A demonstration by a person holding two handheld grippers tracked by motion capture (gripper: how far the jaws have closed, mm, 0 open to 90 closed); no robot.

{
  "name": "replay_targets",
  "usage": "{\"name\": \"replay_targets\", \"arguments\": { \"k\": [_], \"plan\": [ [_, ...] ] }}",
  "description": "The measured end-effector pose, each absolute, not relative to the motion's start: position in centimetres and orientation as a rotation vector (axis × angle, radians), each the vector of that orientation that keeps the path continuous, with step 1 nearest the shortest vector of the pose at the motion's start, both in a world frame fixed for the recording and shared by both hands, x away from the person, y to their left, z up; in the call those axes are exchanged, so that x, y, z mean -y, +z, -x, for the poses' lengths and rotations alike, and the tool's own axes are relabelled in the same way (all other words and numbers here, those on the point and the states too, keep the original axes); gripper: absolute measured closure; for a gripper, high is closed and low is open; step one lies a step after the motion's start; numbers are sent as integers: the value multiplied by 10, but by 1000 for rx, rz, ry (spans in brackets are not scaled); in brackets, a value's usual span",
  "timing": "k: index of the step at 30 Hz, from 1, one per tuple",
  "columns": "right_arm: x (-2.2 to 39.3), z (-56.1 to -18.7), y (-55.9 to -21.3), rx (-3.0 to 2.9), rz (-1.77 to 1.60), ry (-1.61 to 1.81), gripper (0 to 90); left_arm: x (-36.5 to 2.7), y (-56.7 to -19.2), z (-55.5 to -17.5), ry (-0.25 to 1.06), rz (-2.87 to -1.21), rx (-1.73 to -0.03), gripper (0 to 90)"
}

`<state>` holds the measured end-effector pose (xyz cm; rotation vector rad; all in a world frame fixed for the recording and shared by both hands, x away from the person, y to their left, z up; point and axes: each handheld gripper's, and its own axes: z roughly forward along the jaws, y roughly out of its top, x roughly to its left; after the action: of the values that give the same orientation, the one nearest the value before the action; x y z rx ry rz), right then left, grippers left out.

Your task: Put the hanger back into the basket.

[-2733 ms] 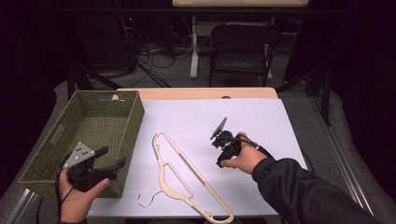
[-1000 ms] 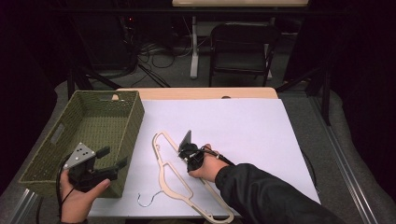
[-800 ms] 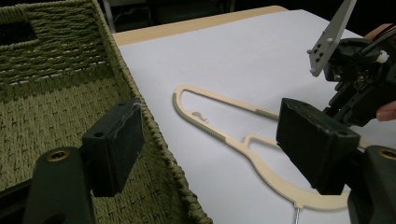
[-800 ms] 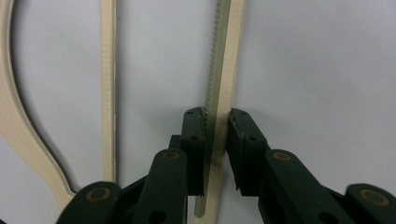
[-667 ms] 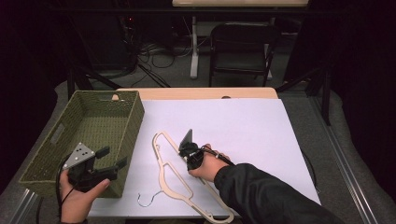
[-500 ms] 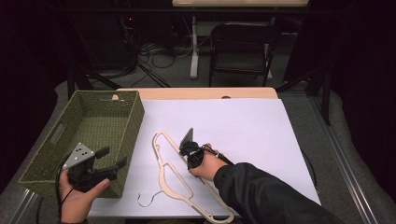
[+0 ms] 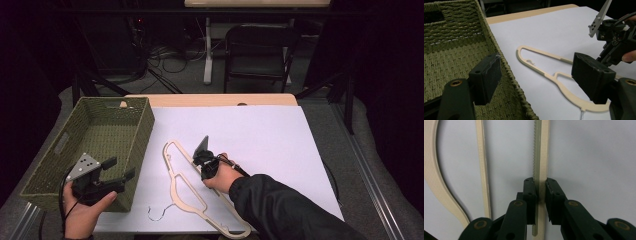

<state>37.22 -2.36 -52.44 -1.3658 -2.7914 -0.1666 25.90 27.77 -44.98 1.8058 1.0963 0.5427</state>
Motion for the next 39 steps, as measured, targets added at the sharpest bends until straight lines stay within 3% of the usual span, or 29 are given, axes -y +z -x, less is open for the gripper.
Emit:
{"name": "replay_targets", "arguments": {
  "k": [29,33,39],
  "plan": [
    [60,-378,-514,2661,1405,-353,800,-272,-450,-259,531,-1819,-1079,242],
    [70,-383,-501,2655,1376,-253,800,-269,-450,-258,526,-1822,-1074,242],
    [80,-386,-494,2636,1429,-371,799,-257,-454,-258,497,-1855,-1044,242]
  ]
}}
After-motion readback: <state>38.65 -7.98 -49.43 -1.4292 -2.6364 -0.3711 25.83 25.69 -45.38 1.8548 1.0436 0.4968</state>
